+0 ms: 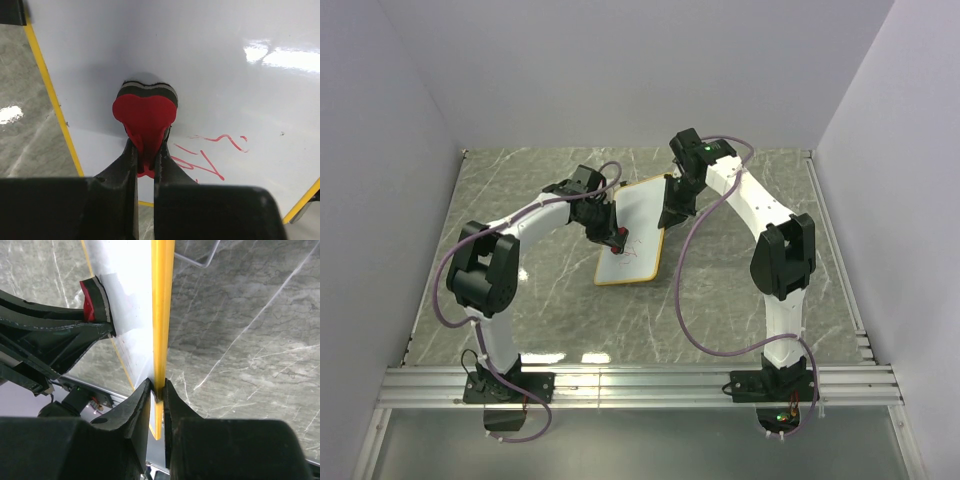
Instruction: Erase the whiteboard
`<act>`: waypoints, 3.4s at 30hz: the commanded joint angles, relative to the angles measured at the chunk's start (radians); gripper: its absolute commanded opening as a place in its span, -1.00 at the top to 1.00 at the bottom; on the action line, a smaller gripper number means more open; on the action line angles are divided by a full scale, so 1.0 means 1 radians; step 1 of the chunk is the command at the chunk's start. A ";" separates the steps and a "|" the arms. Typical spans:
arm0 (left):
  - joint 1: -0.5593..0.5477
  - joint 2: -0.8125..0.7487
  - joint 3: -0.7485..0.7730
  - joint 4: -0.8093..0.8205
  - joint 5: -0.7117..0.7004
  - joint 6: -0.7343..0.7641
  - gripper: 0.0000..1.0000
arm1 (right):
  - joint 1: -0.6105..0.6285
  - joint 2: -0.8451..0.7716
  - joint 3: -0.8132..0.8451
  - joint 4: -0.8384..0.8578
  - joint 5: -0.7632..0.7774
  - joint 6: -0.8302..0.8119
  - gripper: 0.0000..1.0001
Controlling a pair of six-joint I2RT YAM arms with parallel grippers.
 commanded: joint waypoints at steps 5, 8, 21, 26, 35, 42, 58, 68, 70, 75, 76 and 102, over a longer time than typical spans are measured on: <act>-0.149 -0.052 0.074 -0.087 0.054 -0.083 0.99 | 0.034 0.027 0.038 0.275 -0.097 0.055 1.00; -0.183 -0.069 0.120 -0.095 0.068 -0.114 0.99 | 0.029 0.034 0.052 0.276 -0.110 0.058 1.00; -0.177 -0.060 -0.016 -0.049 -0.040 -0.103 0.99 | 0.006 0.019 0.045 0.264 -0.133 0.035 1.00; -0.115 -0.060 -0.141 0.014 -0.060 -0.094 0.99 | -0.009 -0.001 0.018 0.278 -0.143 0.037 1.00; -0.025 -0.070 -0.258 0.052 -0.098 -0.065 1.00 | -0.015 -0.015 -0.011 0.301 -0.157 0.049 1.00; -0.025 -0.061 -0.248 0.046 -0.115 -0.058 0.99 | -0.015 -0.018 -0.010 0.298 -0.154 0.053 1.00; -0.167 -0.159 -0.008 0.011 -0.084 -0.203 0.99 | -0.015 -0.021 -0.028 0.335 -0.177 0.099 1.00; -0.155 -0.172 -0.120 0.054 -0.167 -0.189 0.99 | -0.017 -0.033 -0.051 0.341 -0.180 0.106 1.00; -0.138 -0.176 -0.162 0.069 -0.185 -0.184 1.00 | -0.017 -0.036 -0.050 0.338 -0.179 0.104 1.00; -0.091 -0.179 -0.244 0.098 -0.250 -0.164 0.99 | -0.020 -0.039 -0.048 0.336 -0.180 0.107 1.00; -0.072 -0.175 -0.254 0.101 -0.253 -0.163 0.99 | -0.020 -0.041 -0.048 0.336 -0.180 0.107 1.00; 0.115 -0.475 -0.062 -0.084 -0.348 -0.135 0.99 | -0.081 -0.107 0.141 0.293 -0.190 0.168 1.00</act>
